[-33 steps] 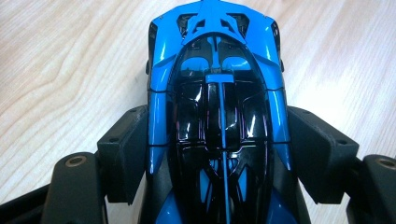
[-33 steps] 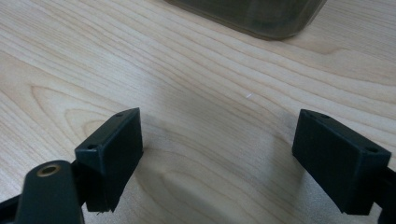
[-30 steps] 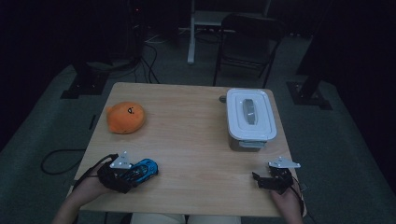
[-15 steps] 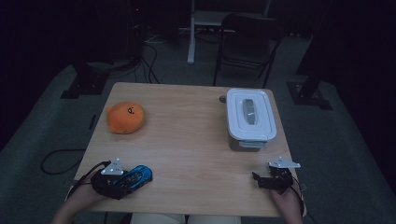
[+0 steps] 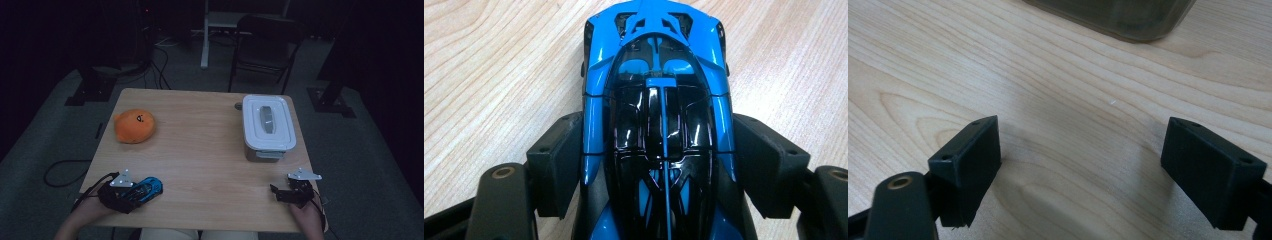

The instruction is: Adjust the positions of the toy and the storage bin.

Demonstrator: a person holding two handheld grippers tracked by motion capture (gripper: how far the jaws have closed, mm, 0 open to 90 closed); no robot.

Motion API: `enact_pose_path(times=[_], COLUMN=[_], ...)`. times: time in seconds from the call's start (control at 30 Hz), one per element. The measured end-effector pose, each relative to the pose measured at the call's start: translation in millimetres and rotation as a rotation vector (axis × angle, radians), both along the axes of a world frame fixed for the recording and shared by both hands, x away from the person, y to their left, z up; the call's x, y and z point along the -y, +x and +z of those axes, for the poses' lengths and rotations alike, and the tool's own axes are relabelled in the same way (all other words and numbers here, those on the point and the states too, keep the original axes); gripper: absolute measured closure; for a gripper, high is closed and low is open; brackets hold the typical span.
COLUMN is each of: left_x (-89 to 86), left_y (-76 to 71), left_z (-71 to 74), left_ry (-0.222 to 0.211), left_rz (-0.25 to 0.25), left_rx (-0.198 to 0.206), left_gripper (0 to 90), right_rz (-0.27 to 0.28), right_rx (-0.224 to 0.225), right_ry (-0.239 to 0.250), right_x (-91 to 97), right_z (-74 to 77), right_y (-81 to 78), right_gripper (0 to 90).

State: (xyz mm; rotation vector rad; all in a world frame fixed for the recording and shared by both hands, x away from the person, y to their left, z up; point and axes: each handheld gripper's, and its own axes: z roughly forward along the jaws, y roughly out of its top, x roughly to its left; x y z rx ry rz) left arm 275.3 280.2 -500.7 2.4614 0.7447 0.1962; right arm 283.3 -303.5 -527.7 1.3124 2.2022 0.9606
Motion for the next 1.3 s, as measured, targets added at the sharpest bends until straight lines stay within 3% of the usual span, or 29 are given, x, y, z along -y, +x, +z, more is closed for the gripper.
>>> enact_pose_path(times=[0.13,0.4,0.5,0.7,0.8,0.83,0.97,1.1,1.3], left_x=[2.4,4.0,2.3,-13.2,-22.8,-26.3,-38.7,-48.1,-57.6], left_y=[0.4,-0.2,2.2,18.0,28.6,33.2,48.6,60.6,79.4], left_z=[4.0,22.6,28.2,37.4,37.4,36.9,34.3,33.5,30.1], left_ry=[0.0,-0.047,-0.054,-0.058,-0.062,-0.064,-0.08,-0.101,-0.105], left_rz=[0.037,0.03,0.049,0.181,0.234,0.239,0.291,0.343,0.413], left_rx=[-0.014,0.021,0.044,0.131,0.139,0.11,0.104,0.149,0.169], left_gripper=[21.8,19.6,19.7,19.8,19.9,20.1,20.2,20.2,20.2], right_rz=[0.0,-0.001,0.0,0.0,0.0,0.0,0.0,0.0,-0.003], right_rx=[0.0,-0.001,0.0,0.0,0.0,0.0,0.0,0.0,-0.001], right_ry=[0.0,0.0,0.0,0.0,0.0,0.0,0.0,0.0,0.0], right_x=[0.0,-0.1,0.0,0.0,0.0,0.0,0.0,0.0,0.1], right_z=[0.0,0.0,0.0,0.0,0.0,0.0,0.0,0.0,0.0], right_y=[0.0,0.0,0.0,0.0,0.0,0.0,0.0,0.1,0.1], right_gripper=[15.7,15.7,15.7,15.7,15.7,15.7,15.7,15.7,15.7])
